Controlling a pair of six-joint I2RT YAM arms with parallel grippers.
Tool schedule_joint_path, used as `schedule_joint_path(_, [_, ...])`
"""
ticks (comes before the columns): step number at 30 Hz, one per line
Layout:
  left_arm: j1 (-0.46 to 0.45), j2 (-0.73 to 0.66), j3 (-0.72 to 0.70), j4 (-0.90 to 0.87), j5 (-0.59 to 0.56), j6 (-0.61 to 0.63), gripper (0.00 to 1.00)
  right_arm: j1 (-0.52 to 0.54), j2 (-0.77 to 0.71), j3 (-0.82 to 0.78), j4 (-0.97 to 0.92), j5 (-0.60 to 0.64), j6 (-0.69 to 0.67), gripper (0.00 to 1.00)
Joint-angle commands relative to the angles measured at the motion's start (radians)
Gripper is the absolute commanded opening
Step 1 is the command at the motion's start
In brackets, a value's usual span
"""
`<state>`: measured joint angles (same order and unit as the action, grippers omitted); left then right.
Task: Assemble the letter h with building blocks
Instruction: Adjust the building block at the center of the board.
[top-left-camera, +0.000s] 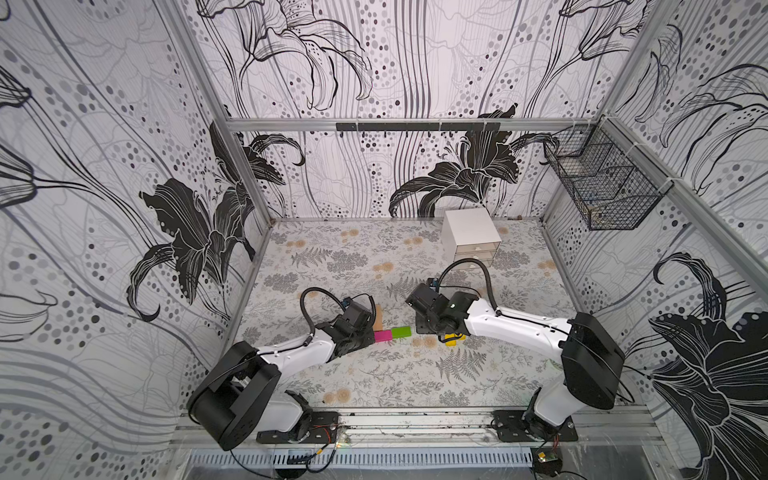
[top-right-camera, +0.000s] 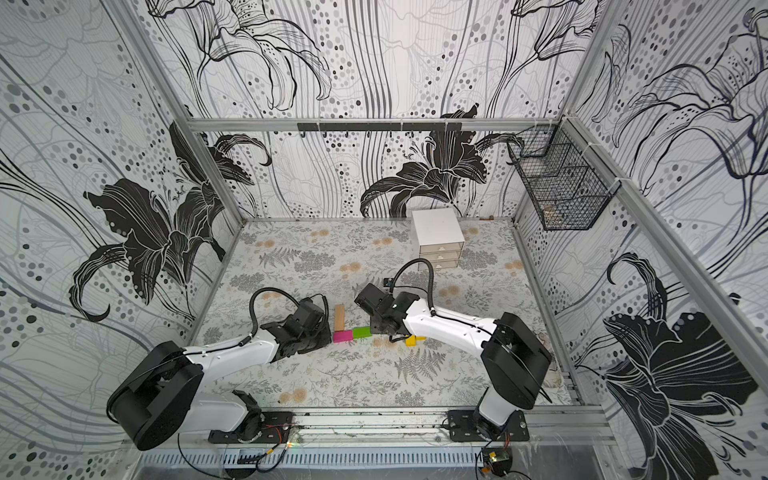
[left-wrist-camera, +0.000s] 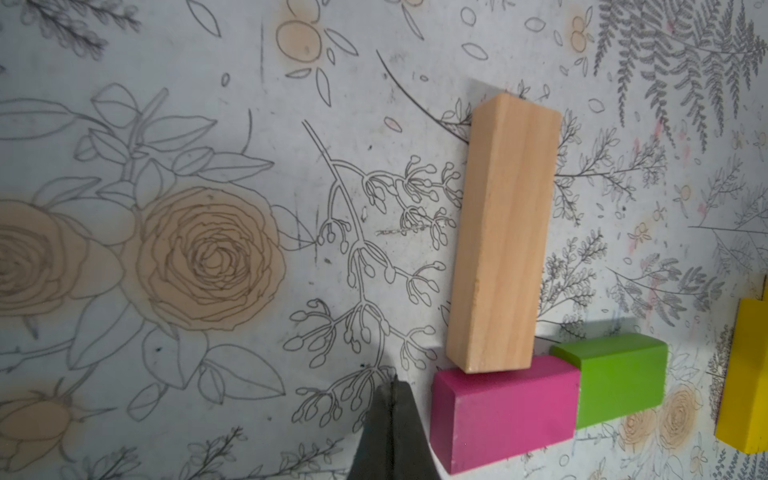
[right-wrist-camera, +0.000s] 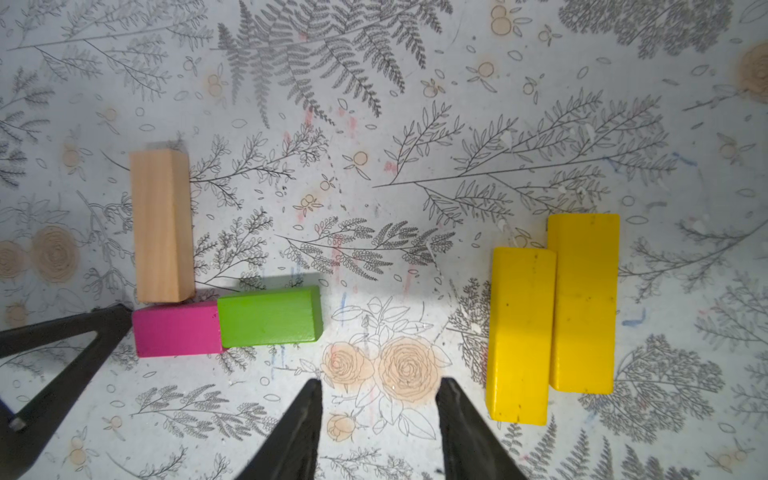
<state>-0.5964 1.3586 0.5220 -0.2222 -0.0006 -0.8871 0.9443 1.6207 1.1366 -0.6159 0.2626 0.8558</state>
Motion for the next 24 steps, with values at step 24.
schedule_joint_path(24, [-0.038, 0.043, 0.071, -0.034, -0.029, 0.003, 0.02, 0.008, -0.007, 0.006, -0.033, 0.018, 0.017, 0.48])
